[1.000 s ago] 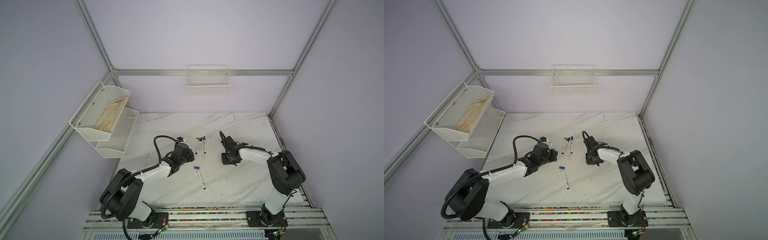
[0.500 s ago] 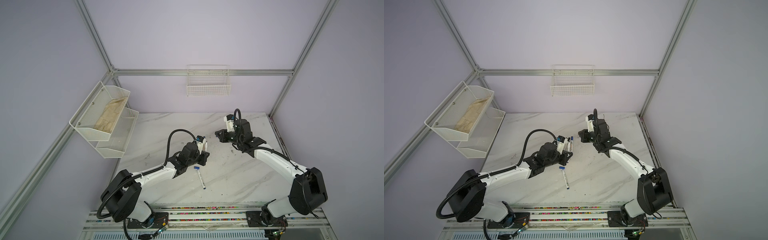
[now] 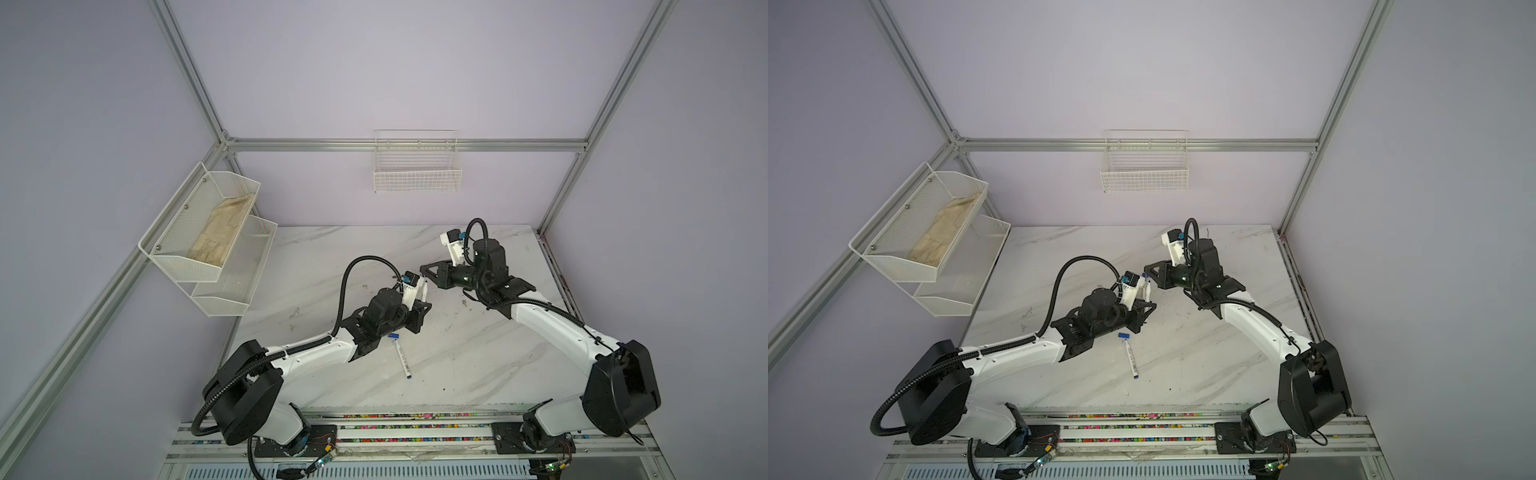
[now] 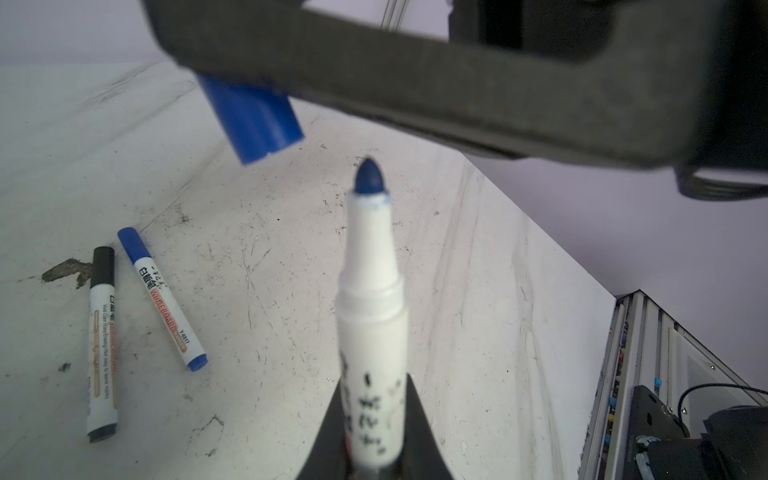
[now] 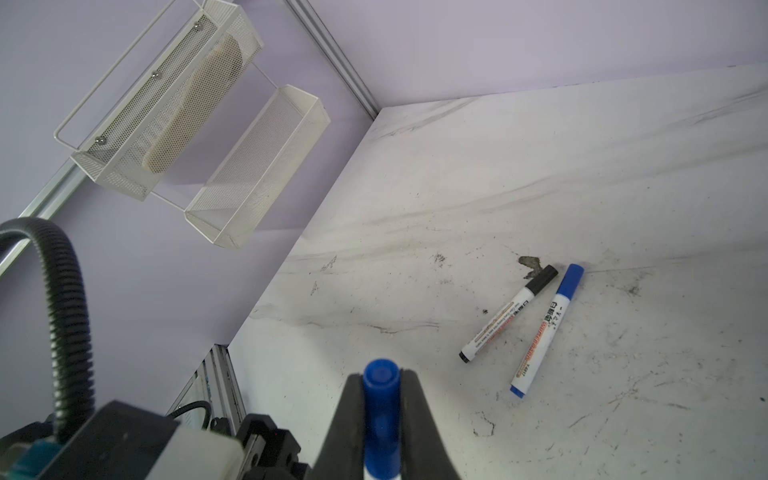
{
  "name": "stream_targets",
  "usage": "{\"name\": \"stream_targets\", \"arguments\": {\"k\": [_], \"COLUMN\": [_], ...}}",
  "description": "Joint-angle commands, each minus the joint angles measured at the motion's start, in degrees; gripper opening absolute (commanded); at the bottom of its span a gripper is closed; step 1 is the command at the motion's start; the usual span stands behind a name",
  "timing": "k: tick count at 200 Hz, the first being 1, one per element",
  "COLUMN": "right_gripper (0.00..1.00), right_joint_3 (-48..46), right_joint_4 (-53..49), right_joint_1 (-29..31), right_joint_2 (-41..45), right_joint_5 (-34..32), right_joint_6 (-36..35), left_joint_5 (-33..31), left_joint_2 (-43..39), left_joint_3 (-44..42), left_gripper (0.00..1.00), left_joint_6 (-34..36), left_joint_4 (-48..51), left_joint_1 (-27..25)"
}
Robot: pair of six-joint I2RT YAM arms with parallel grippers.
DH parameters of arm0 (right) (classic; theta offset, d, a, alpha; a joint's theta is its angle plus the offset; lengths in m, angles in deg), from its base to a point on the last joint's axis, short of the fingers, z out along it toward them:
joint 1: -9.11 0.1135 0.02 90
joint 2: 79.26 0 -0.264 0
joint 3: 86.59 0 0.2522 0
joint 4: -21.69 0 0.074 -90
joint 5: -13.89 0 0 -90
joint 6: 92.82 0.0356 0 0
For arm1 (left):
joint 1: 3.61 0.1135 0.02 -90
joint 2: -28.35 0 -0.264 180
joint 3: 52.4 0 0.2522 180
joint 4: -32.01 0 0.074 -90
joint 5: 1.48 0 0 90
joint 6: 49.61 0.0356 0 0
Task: Insert the pens into the pen caps
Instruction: 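Lift the blue cap and carry it toward the marker in the left gripper, then align the blue cap above the marker tip held by the left gripper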
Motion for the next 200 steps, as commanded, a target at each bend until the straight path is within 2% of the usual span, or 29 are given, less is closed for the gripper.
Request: {"name": "stream_targets", "arguments": {"k": [1, 41, 92, 147, 200], "right_gripper": [0.0, 0.0, 0.0, 0.0, 0.0], "right_joint_3": [-0.86, -0.75, 0.3, 0.37, 1.67], "right_joint_4": [-0.97, -0.76, 0.22, 5.31, 4.99], "right_joint_1": [0.13, -0.08, -0.09, -0.6, -0.66], "right_joint_2": [2.49, 3.29, 3.24, 3.3, 2.72], "right_joint_5": [3.18, 2.17, 3.93, 1.12, 3.82], "right_joint_6": [-0.88, -0.44, 0.46, 4.21, 4.49], "left_joint_5": [-0.67, -0.24, -0.14, 0.4, -0.35], "left_joint_2": [-0.45, -0.11, -0.18, -0.42, -1.06], "left_joint_3": [2.16, 1.96, 1.06, 0.03, -0.57], "left_gripper": [0.0, 0.0, 0.0, 0.0, 0.0], "left_joint_6": [-0.66, -1.39, -2.39, -2.56, -2.67], "left_joint_4": [-3.75, -3.84, -4.66, -5.17, -5.32], "left_joint_1": [0.07, 0.01, 0.0, -0.04, 0.03]}}
